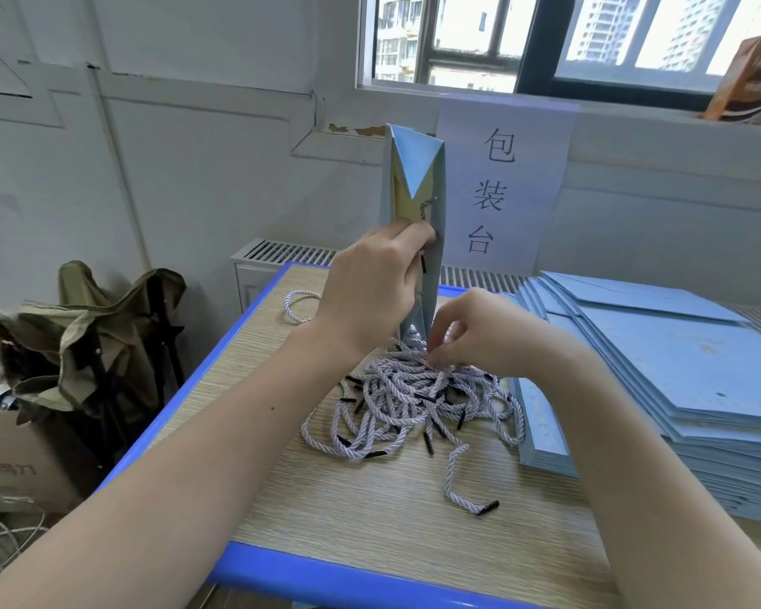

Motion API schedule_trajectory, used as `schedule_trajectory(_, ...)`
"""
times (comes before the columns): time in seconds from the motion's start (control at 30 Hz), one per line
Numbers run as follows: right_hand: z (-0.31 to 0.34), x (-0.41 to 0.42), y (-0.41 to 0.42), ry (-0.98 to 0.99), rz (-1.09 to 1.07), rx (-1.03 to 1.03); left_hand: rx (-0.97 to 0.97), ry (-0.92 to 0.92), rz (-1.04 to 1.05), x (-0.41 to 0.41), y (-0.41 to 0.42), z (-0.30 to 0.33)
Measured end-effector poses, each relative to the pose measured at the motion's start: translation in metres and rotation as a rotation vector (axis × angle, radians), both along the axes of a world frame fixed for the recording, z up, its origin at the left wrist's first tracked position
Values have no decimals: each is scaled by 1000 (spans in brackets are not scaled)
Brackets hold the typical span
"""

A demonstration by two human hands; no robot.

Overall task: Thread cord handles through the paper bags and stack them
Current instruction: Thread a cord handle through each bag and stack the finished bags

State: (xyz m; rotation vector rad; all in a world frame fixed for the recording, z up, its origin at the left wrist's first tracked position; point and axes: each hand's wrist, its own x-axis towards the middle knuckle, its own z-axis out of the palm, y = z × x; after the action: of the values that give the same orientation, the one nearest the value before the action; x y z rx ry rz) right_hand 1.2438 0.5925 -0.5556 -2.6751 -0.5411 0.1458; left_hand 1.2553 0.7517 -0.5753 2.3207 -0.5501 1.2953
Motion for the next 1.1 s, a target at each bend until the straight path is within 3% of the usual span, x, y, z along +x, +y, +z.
schedule_trajectory(0.13, 1, 6, 0, -94, -116, 129, 40, -70, -4, 2, 1, 1)
schedule_trajectory(0.23, 2, 11, 1, -360, -266, 259, 62, -181, 49, -2, 2, 8)
schedule_trajectory(0.37, 7, 10, -1, -512, -371, 508, -77, -202, -13, -7, 4, 14)
schedule_trajectory(0.47, 10, 6, 0, -488, -330, 661, -208, -86, -78, -3, 3, 9)
schedule_trajectory(0.67, 16, -4, 0, -393, -276, 713, -9, 115, -76, 9, 4, -4)
schedule_trajectory(0.93, 31, -7, -21, -204, -359, 826, 104, 142, 109, 10, 6, -1)
schedule_trajectory(1.1, 41, -11, -35, -8, -247, 972, 162, 163, 158, 11, 5, -2)
